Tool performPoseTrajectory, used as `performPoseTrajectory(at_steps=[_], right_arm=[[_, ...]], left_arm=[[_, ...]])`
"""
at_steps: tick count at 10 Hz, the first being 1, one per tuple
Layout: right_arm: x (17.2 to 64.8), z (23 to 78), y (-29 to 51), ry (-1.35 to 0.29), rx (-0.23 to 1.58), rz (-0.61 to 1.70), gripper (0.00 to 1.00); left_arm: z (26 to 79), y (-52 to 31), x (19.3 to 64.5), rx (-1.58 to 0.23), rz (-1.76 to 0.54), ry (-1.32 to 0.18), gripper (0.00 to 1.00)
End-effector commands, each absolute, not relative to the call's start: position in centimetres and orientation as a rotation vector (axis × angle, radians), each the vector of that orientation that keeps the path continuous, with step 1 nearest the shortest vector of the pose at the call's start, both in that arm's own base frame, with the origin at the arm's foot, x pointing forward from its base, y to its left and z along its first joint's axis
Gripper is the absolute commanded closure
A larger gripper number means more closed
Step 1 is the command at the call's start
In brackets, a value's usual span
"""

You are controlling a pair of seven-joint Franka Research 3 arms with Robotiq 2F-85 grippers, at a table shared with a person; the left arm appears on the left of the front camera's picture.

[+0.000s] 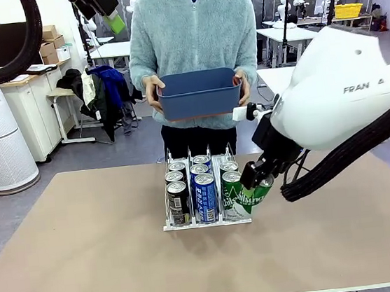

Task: Fill the beverage cans into the dispenser.
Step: Place the picked Sprite in the line of the Automatic Can Dispenser with the same cans.

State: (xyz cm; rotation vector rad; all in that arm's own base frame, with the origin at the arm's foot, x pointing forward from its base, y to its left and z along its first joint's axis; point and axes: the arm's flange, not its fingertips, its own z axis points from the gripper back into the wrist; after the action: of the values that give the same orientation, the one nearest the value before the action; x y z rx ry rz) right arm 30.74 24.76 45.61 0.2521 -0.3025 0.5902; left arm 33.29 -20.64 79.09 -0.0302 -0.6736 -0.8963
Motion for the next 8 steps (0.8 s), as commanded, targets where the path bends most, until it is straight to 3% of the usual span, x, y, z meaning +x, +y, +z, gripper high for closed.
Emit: performPoseTrajectory(at_steps=[1,4,8], right_arm=[[30.5,46.6,24.1,-0.318,0.253,0.584,0.42],[30.9,45.6,24.6,-0.3,0.249,0.591,0.42],[35.2,44.3,25.7,-0.262,0.241,0.607,0.42]], left_arm=[[79.0,-20.5,33.2,-0.03,-0.892,-0.677,0.0],[79.0,-20.5,33.2,-0.03,-0.892,-0.677,0.0],[79.0,-20.5,33.2,-0.03,-0.892,-0.677,0.0]])
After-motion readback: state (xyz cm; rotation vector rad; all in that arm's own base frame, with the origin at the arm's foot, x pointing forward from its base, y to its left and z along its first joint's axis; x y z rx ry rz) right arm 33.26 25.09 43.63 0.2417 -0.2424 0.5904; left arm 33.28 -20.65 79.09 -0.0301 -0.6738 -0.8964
